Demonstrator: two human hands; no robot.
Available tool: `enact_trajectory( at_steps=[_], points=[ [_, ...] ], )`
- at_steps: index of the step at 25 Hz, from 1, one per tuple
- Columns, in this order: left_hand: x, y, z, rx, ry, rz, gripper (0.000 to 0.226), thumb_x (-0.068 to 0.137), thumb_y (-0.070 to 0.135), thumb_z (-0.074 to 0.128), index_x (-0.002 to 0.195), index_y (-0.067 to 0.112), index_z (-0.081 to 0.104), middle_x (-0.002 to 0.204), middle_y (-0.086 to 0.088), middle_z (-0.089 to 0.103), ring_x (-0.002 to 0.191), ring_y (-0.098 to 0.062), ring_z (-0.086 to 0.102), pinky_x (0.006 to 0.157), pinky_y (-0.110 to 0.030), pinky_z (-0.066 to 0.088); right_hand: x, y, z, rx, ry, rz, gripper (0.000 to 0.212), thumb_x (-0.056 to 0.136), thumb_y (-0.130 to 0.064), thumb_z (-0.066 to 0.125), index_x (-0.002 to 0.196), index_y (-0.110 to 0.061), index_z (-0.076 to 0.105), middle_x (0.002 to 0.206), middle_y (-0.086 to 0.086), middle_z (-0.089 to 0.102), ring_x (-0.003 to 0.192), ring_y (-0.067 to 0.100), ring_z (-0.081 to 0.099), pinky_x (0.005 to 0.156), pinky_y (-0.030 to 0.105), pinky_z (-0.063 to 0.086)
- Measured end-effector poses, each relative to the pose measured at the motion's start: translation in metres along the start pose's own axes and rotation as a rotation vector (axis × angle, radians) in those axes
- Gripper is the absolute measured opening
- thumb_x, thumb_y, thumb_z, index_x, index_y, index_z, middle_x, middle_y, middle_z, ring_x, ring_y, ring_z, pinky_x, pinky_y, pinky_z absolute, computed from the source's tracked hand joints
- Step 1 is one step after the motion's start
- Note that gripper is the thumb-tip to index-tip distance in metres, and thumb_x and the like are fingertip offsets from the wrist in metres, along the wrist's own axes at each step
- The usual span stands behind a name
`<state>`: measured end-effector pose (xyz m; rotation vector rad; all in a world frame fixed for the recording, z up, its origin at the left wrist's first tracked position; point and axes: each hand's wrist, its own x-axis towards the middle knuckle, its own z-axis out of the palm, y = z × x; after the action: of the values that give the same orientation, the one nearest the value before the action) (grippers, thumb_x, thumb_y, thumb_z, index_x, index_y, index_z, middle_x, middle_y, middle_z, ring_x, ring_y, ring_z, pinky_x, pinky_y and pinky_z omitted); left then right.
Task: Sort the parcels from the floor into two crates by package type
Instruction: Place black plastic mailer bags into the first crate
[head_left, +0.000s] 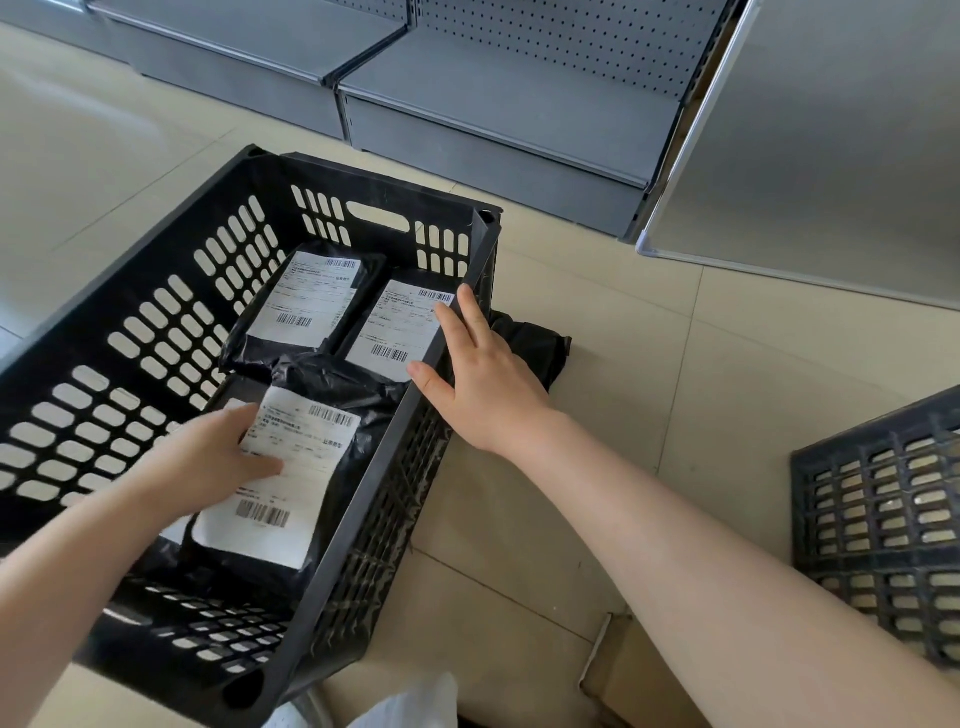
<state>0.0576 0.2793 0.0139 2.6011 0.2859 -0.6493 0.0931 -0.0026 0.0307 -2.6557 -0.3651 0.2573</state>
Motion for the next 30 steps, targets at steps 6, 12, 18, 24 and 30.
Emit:
enact_trajectory(
  at_steps=[6,12,18,24,30],
  points=[
    [-0.001,0.010,0.033,0.171,0.080,0.071,0.101,0.082,0.037,0.077,0.156,0.015,0.013,0.148,-0.015,0.042,0.129,-0.032,0.049,0.110,-0.043,0.042,0.000,0.001,0.002,-0.001,0.008,-0.006,0.076,0.100,-0.064,0.028,0.161,-0.026,0.003,0.168,-0.003,-0.018,0.151,0.026,0.020,0.109,0.046,0.039],
    [0.003,0.033,0.053,0.426,0.230,0.412,0.083,0.086,0.070,0.011,0.156,0.035,-0.014,0.163,0.003,-0.020,0.150,-0.019,-0.022,0.121,-0.043,-0.011,0.001,0.002,0.005,-0.003,0.021,-0.012,0.076,0.100,-0.064,0.027,0.161,-0.025,0.002,0.168,-0.003,-0.018,0.150,0.027,0.022,0.109,0.047,0.040],
    [0.013,0.023,0.082,0.471,0.021,0.388,0.088,0.088,0.074,0.018,0.150,0.035,-0.030,0.160,0.003,-0.035,0.148,-0.022,-0.031,0.120,-0.046,-0.010,0.002,0.004,0.007,-0.001,0.036,-0.021,0.077,0.100,-0.064,0.027,0.161,-0.024,0.003,0.168,-0.002,-0.017,0.150,0.027,0.022,0.109,0.046,0.041],
    [0.015,0.032,0.090,0.661,-0.025,0.309,0.097,0.061,0.071,-0.016,0.141,0.023,-0.042,0.151,-0.006,-0.048,0.143,-0.029,-0.037,0.117,-0.052,-0.018,0.002,0.005,0.009,0.000,0.058,-0.026,0.076,0.101,-0.063,0.027,0.161,-0.023,0.004,0.168,-0.001,-0.016,0.148,0.026,0.026,0.107,0.044,0.042],
    [0.017,0.034,0.092,0.689,-0.018,0.288,0.095,0.073,0.072,-0.003,0.146,0.020,-0.035,0.153,-0.008,-0.045,0.145,-0.030,-0.035,0.110,-0.049,-0.026,0.002,0.004,0.006,0.022,0.045,-0.011,0.076,0.100,-0.063,0.029,0.161,-0.025,0.005,0.168,-0.002,-0.015,0.147,0.026,0.026,0.106,0.044,0.042]
  ],
)
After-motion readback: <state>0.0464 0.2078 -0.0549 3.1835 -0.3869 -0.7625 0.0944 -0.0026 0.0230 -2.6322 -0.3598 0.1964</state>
